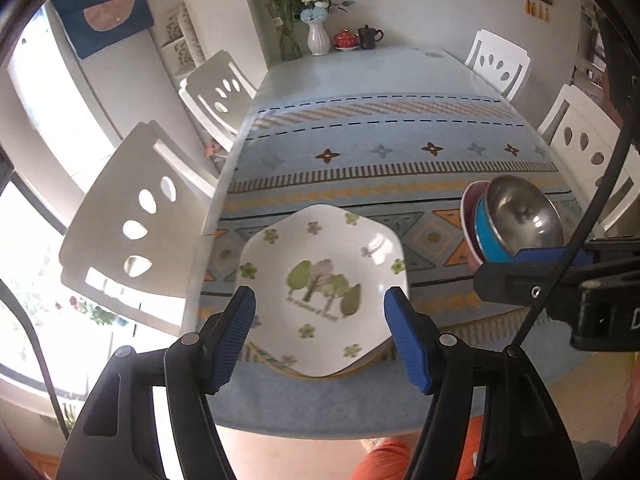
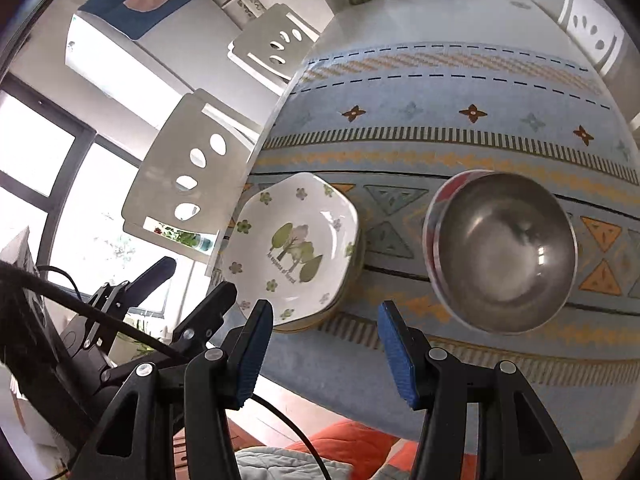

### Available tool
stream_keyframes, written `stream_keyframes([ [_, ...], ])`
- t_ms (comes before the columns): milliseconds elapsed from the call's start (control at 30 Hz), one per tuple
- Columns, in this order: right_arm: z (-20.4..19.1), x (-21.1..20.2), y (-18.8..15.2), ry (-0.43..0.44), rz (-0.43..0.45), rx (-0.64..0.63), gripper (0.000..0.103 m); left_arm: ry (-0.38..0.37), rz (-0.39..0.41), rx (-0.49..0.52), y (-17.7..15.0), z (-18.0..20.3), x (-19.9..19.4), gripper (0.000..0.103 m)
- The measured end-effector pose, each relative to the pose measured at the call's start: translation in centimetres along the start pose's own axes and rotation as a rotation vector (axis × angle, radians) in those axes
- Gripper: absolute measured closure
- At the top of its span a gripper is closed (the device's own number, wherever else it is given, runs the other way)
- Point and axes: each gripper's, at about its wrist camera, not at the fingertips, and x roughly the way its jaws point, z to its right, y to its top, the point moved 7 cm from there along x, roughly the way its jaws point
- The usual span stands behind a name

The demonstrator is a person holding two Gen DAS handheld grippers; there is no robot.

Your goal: Organize plates and bowls

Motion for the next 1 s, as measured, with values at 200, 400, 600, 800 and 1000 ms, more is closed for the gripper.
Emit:
stream_keyframes([
  [200,-1.1,-1.4,0.1,-0.047,0.084,0.022,0.05,-0.001,0.029,-0.015,-0.1,-1.4,-0.6,0.038],
  [400,-1.7,-3.9,0.5,-0.129,0.197,0.017,0.05,0.057,0.056,0.038,0.1,-0.9,-0.6,0.038],
  [600,-0.4,-4.7,0.5,-0.157,0.223,0.069,0.05,0.044,0.034,0.061,-0.2,-0.3,0.1,0.038],
  [800,2.1,-4.2,-0.4,-0.127,0.196,0.174,0.05,0.008,0.029,0.059,-0.1,0.0,0.3,0.038],
  [1000,3.2,-4.7,-0.3,-0.151,0.215,0.19,0.05,-0.03,0.012,0.059,0.2,0.5,0.9,0.038],
])
